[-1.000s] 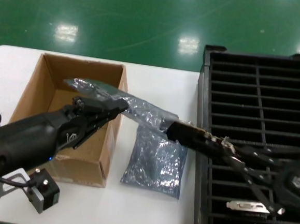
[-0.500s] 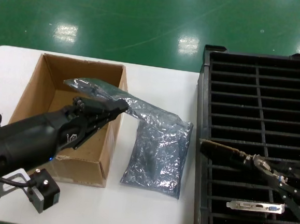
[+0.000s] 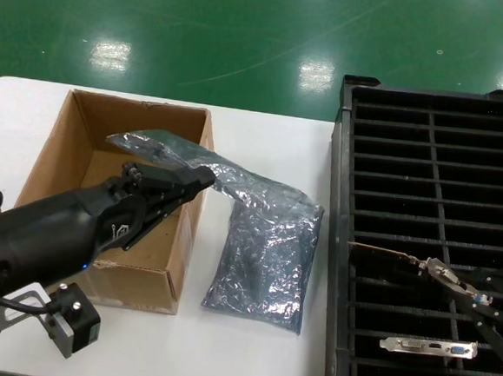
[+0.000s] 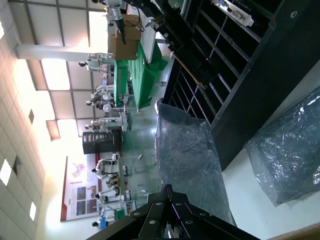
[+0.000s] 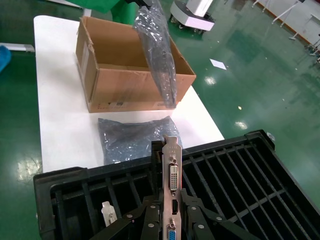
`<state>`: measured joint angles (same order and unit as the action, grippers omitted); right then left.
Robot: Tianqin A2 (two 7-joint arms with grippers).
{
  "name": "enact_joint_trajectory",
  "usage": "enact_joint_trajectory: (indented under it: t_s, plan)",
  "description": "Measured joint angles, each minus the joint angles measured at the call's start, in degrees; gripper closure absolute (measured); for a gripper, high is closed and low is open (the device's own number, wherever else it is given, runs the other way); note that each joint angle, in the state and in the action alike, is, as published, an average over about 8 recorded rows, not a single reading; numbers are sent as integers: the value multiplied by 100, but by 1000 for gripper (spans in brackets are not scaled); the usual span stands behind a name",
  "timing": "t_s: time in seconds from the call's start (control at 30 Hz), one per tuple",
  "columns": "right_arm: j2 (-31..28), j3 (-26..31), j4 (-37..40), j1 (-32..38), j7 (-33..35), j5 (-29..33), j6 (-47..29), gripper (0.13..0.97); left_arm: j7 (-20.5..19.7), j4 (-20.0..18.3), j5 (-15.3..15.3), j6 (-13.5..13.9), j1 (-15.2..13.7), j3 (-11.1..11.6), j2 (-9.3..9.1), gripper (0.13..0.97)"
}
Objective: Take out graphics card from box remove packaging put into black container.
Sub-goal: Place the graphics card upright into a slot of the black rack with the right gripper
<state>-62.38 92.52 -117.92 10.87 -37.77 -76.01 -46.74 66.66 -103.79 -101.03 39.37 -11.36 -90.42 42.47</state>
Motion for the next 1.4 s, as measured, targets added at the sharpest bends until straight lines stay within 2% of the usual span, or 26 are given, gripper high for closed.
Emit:
enact_joint_trajectory:
  t_s: [0.33,0.6,0.97,1.17,1.4]
  plan:
    - [-11,170,30,172,222,-107,-166,907,0,0,0,0,0,0,0,957]
    - [-181,583,159,708,737,-278,-812,907,0,0,0,0,0,0,0,957]
    - [-539,719,20,1650,1017,-496,-1740,907,0,0,0,0,0,0,0,957]
    - [-286,1186,8,2416,930,-176,-2484,907,0,0,0,0,0,0,0,957]
    - [307,1933,1,3385,766,519,-3487,907,0,0,0,0,0,0,0,957]
